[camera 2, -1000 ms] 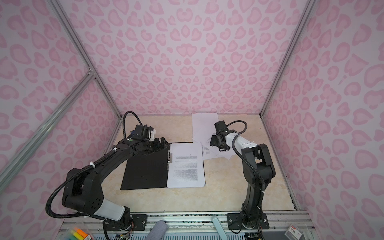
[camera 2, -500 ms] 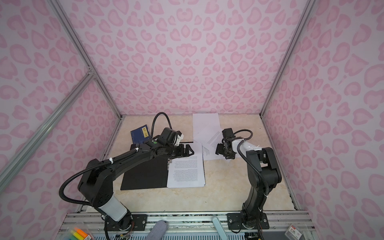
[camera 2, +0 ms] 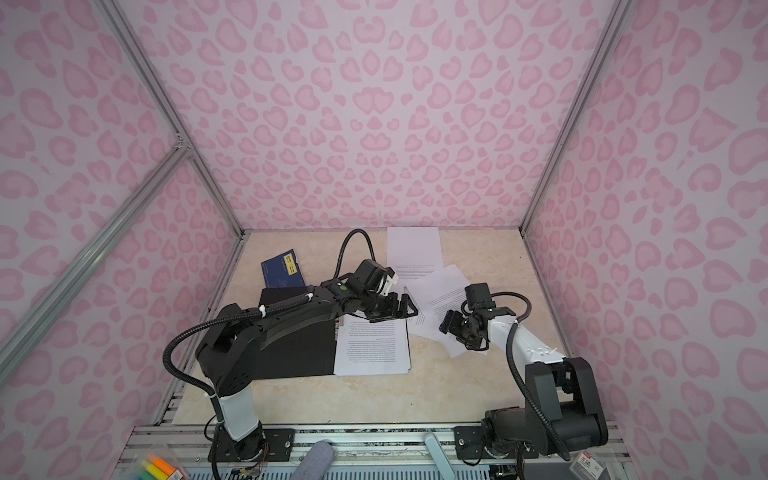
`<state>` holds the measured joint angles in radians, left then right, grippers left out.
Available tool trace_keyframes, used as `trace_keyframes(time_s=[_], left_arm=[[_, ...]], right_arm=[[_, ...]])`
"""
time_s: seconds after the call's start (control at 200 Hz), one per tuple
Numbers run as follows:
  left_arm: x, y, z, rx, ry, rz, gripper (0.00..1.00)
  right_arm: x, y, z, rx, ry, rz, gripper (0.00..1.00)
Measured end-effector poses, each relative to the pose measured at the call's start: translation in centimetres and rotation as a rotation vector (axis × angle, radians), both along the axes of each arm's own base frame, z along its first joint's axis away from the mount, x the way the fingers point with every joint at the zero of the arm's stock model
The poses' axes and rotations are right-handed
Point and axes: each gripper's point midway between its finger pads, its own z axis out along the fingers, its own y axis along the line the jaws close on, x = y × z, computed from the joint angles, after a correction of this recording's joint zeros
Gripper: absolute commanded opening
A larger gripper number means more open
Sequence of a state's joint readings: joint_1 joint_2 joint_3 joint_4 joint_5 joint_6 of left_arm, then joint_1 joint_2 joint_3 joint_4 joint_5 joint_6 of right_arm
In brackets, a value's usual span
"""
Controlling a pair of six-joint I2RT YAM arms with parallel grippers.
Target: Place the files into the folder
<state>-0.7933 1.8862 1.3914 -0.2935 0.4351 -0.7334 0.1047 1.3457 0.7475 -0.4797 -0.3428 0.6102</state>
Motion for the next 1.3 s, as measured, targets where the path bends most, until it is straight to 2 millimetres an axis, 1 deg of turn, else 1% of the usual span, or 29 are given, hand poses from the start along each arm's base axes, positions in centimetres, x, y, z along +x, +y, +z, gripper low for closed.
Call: trace_keyframes(time_s=[0.07,0.15,0.22,0.295,0.38,0.465,0.6,0.69,0.82,0.935,1.185,1.3], left_arm=[[-0.3,-1.5,-0.3,-0.022,0.01,-0.018,0.94],[-0.4,-2.8,-1.0,-0.038,0.036,-0.023,0.9],[-0.3,-4.0,-1.8,-0.051,0.049,-0.022,0.89],[0.1,-5.2,-2.8,-0.064,0.061,-0.013,0.88],[0.4,-6.3,-3.7,-0.071,0.066,-0.012,0.86],[0.8,-7.5,-4.4,-0.086,0.073,-0.007,0.84],[0.2,-8.6,-5.5,-0.084,0.104,-0.003,0.83],[-0.3,-9.1,-6.2,-0.083,0.123,0.0,0.82],[-0.6,-9.2,-7.1,-0.071,0.157,0.021,0.82],[-0.6,-9.2,-7.7,-0.064,0.172,0.035,0.82],[0.0,-10.7,-7.7,-0.124,0.181,0.044,0.82],[0.1,-11.0,-7.6,-0.142,0.186,0.048,0.83]], right_arm=[[2.1,-1.3,1.6,-0.001,-0.054,-0.047,0.8],[4.7,-3.5,2.5,-0.015,-0.077,-0.115,0.77],[6.9,-5.4,2.1,-0.045,-0.081,-0.155,0.77],[8.1,-6.9,1.0,-0.07,-0.069,-0.181,0.76],[8.1,-8.4,-0.5,-0.098,-0.034,-0.206,0.76],[7.9,-9.6,-1.3,-0.12,-0.013,-0.229,0.76],[7.2,-10.5,-2.1,-0.131,0.0,-0.252,0.76],[6.7,-10.5,-2.7,-0.129,0.016,-0.251,0.76],[6.2,-10.5,-3.5,-0.119,0.031,-0.255,0.76],[6.4,-10.5,-3.6,-0.107,0.024,-0.257,0.77],[7.3,-10.2,-3.8,-0.068,-0.026,-0.256,0.77],[7.5,-9.7,-4.0,-0.035,-0.057,-0.248,0.77]])
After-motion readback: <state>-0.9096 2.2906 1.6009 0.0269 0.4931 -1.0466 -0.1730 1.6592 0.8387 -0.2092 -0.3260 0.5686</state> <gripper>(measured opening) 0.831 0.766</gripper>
